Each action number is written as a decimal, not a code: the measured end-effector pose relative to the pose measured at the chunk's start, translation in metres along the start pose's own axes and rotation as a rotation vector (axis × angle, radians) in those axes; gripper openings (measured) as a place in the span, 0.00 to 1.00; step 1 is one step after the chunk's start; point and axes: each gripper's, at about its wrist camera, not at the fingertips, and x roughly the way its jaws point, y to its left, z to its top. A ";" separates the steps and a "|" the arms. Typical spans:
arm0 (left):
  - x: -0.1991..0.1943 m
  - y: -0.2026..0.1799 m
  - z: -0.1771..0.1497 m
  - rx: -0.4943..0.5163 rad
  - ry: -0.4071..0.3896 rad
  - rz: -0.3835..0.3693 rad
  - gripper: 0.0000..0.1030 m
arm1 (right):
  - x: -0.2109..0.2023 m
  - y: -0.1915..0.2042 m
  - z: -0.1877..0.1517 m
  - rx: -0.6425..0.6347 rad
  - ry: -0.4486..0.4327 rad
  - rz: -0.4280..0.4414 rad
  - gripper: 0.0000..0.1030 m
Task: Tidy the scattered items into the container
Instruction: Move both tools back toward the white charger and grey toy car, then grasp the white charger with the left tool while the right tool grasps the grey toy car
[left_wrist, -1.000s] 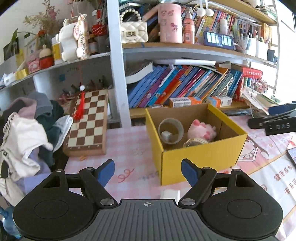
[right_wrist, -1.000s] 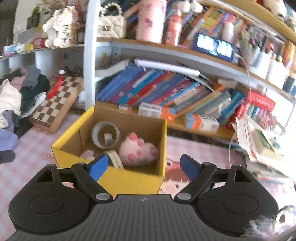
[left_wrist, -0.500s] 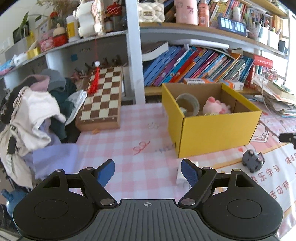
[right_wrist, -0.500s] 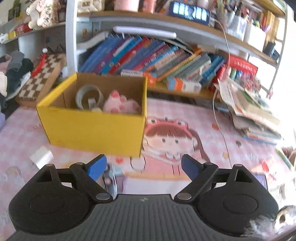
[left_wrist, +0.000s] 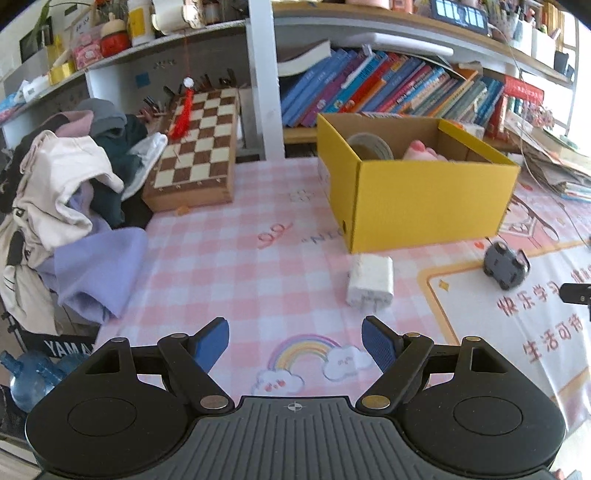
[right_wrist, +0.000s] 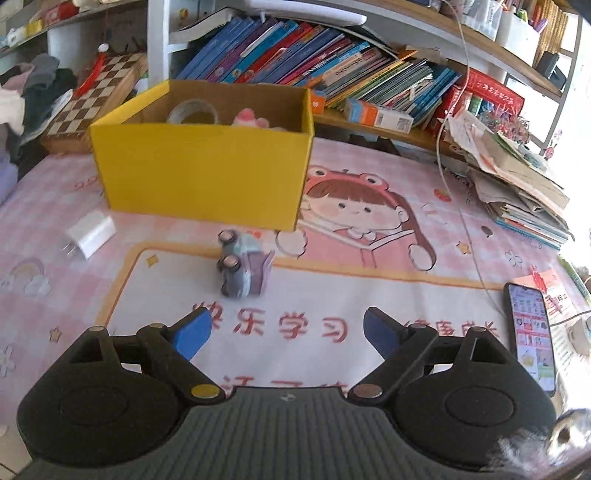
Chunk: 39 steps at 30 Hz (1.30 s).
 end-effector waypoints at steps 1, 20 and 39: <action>0.000 -0.003 -0.002 0.003 0.004 -0.005 0.79 | 0.000 0.002 -0.001 -0.002 0.001 0.003 0.87; 0.002 -0.050 -0.026 0.088 0.037 -0.079 0.79 | -0.006 0.030 -0.031 -0.064 0.034 0.068 0.89; 0.030 -0.076 -0.009 0.152 0.022 -0.067 0.78 | 0.023 0.029 -0.015 -0.084 0.037 0.108 0.88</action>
